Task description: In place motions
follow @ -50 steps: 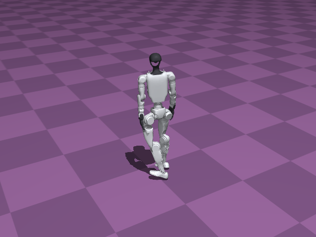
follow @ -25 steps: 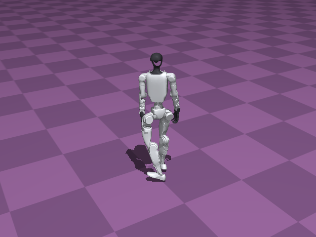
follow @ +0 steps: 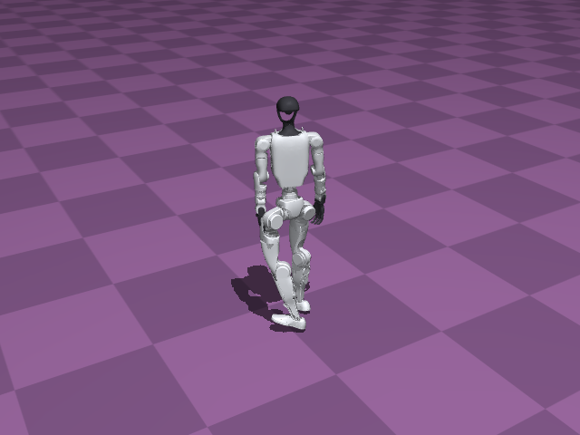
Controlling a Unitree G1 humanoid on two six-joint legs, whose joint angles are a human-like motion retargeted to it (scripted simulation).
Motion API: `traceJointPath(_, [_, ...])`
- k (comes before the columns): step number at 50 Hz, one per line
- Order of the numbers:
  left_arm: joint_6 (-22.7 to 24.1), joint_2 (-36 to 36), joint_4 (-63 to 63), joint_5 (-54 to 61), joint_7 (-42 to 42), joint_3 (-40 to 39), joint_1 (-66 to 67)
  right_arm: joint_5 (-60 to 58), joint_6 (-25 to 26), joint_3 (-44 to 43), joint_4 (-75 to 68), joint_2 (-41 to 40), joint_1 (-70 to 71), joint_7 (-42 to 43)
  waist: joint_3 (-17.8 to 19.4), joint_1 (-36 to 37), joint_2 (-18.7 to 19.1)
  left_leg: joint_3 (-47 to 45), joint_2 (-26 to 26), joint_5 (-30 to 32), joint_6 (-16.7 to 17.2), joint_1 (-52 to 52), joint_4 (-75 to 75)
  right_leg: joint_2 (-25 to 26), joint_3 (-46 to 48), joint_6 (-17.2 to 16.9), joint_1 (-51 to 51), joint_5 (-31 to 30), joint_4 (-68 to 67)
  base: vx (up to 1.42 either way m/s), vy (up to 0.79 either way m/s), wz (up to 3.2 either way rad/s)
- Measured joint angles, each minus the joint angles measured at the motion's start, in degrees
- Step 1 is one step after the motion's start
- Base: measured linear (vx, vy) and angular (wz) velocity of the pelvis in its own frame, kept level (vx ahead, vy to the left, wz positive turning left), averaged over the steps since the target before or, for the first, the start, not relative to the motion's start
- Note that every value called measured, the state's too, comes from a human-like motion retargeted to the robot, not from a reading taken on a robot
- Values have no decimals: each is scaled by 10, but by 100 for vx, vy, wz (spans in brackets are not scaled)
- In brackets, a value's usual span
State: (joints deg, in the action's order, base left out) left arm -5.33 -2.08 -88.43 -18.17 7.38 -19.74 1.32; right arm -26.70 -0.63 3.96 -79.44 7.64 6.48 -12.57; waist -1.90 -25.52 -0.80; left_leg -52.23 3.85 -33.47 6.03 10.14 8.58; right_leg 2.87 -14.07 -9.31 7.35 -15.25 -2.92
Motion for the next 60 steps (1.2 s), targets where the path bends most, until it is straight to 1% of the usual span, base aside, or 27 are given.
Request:
traceJointPath(10, [1,-5,0,-2,1,7,5,-5,-4,-25,-23,7,-23,3,-6,77,-3,101,-2,3,-25,-51,20,-23,45,37,-12,34,-5,16,-16,114])
traceJointPath(15, [1,-17,-5,0,-3,7,9,-8,-7,-39,-35,6,-42,3,-13,117,-11,154,-11,12,-37,-75,20,-37,79,54,-21,52,-7,29,-14,137])
traceJointPath(18, [0,-24,-8,2,-6,12,9,-11,-8,-50,-37,6,-54,2,-13,143,-17,202,-22,21,-44,-88,18,-45,105,62,-31,63,-6,27,-7,134])
traceJointPath(23, [-3,-32,-15,2,-7,13,8,-11,1,-64,-41,5,-70,4,-11,193,-25,267,-45,40,-56,-98,3,-60,157,66,-50,76,-2,27,-1,109])
traceJointPath(28, [-13,-37,-19,-10,23,11,8,-6,5,-79,-48,7,-77,4,-15,238,-27,324,-67,62,-65,-105,-20,-73,211,66,-65,86,2,24,3,96])
traceJointPath(32, [-11,-37,-22,-8,11,12,13,4,-1,-95,-42,6,-77,2,-19,264,-25,364,-81,81,-72,-110,-39,-79,249,64,-75,92,5,19,7,84])
traceJointPath(39, [-12,-37,-42,4,-6,-2,17,40,-7,-101,-22,-4,-70,-8,-30,275,-22,415,-96,103,-80,-120,-53,-84,300,59,-94,103,10,13,8,63])
traceJointPath(45, [-11,-37,-39,0,-6,4,12,46,-14,-94,-9,-14,-68,-9,-26,291,-25,439,-103,113,-83,-120,-55,-87,329,56,-111,111,10,8,5,42])
traceJointPath(55, [-8,-29,-34,5,-2,5,2,26,-14,-65,-26,-25,-70,-5,-25,297,-30,456,-107,121,-87,-118,-60,-86,346,53,-118,114,10,2,1,6])
traceJointPath(60, [-7,-28,-31,2,-3,8,0,21,-13,-59,-41,-26,-73,-2,-23,301,-30,448,-105,125,-90,-121,-60,-83,335,54,-115,111,10,-1,1,-17])
